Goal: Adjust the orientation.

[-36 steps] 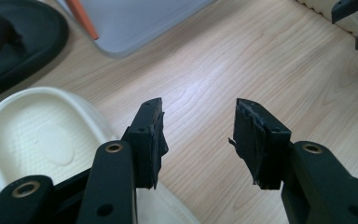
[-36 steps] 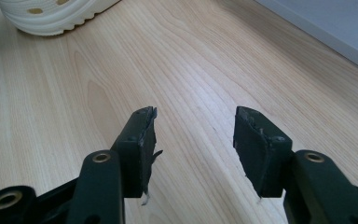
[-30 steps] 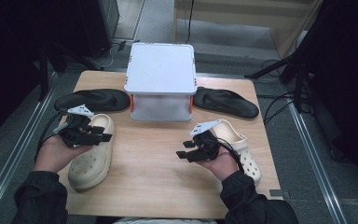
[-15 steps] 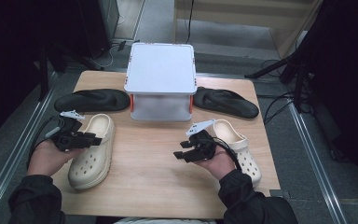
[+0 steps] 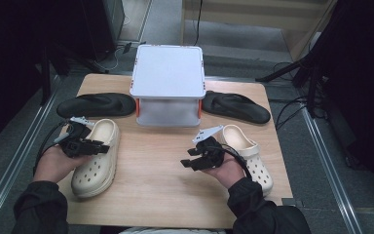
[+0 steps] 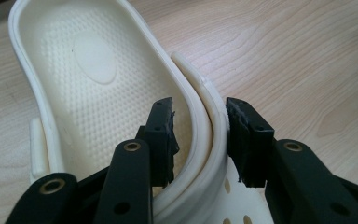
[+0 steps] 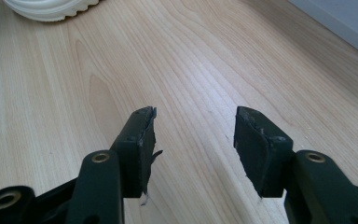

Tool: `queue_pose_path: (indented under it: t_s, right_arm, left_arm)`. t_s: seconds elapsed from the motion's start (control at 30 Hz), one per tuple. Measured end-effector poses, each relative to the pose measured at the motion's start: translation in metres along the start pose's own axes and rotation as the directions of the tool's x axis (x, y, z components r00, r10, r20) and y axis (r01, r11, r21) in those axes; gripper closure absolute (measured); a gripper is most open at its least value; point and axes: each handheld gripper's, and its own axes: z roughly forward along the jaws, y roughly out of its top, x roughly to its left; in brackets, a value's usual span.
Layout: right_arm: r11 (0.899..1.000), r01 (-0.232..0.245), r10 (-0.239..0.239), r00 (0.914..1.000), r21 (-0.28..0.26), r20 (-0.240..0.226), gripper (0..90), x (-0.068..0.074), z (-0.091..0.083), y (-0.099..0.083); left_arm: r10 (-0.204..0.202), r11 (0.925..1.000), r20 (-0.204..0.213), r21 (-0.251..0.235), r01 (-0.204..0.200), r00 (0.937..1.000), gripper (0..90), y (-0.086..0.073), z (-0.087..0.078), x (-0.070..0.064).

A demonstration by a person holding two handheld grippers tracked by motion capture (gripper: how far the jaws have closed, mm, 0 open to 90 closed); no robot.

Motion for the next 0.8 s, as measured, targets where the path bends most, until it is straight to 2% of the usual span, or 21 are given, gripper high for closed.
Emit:
queue_pose_path:
  t_s: [0.07, 0.2, 0.33, 0.4, 0.53, 0.6, 0.63, 0.67, 0.8]
  right_arm:
    - [1.000, 0.006, -0.006, 1.0000, 0.005, -0.001, 49.0, 0.001, 0.002, 0.000]
    - [1.000, 0.010, -0.010, 0.9999, 0.003, 0.003, 49.0, 0.002, 0.001, 0.000]
    - [1.000, 0.007, -0.007, 1.0000, -0.002, 0.001, 49.0, 0.000, 0.000, 0.000]
    - [1.000, 0.000, 0.000, 1.0000, -0.007, -0.002, 49.0, -0.001, -0.001, 0.000]
    - [1.000, -0.003, 0.003, 1.0000, -0.011, -0.002, 49.0, -0.001, -0.002, 0.000]
    - [1.000, -0.008, 0.008, 0.9999, -0.016, -0.008, 49.1, -0.001, -0.003, 0.000]
    - [1.000, -0.014, 0.014, 0.9999, -0.021, -0.010, 49.1, -0.002, -0.003, 0.000]
    - [1.000, -0.014, 0.014, 0.9999, -0.021, -0.010, 49.1, -0.002, -0.003, 0.000]
    - [0.999, -0.018, 0.018, 0.9998, -0.034, -0.008, 49.4, -0.003, -0.005, 0.000]
  left_arm:
    - [0.007, 0.9999, 0.024, -0.009, -0.006, 0.9997, 69.4, -0.001, -0.001, 0.001]
    - [0.011, 0.9999, 0.026, 0.006, -0.011, 0.9996, 72.4, 0.001, -0.002, 0.001]
    - [-0.005, 1.0000, 0.026, 0.007, 0.005, 0.9997, 74.3, 0.002, -0.003, 0.001]
    - [-0.034, 0.9994, 0.058, 0.006, 0.034, 0.9977, 75.1, 0.002, -0.007, 0.002]
    - [-0.026, 0.9996, 0.062, -0.010, 0.027, 0.9977, 75.7, 0.002, -0.013, 0.000]
    - [-0.030, 0.9991, 0.082, -0.026, 0.033, 0.9962, 75.9, 0.003, -0.017, -0.002]
    - [-0.036, 0.9986, 0.111, -0.033, 0.040, 0.9931, 76.0, 0.004, -0.023, -0.006]
    - [-0.036, 0.9986, 0.111, -0.033, 0.040, 0.9931, 76.0, 0.004, -0.023, -0.006]
    - [0.005, 0.9990, 0.141, -0.044, 0.001, 0.9900, 76.0, 0.011, -0.029, -0.023]
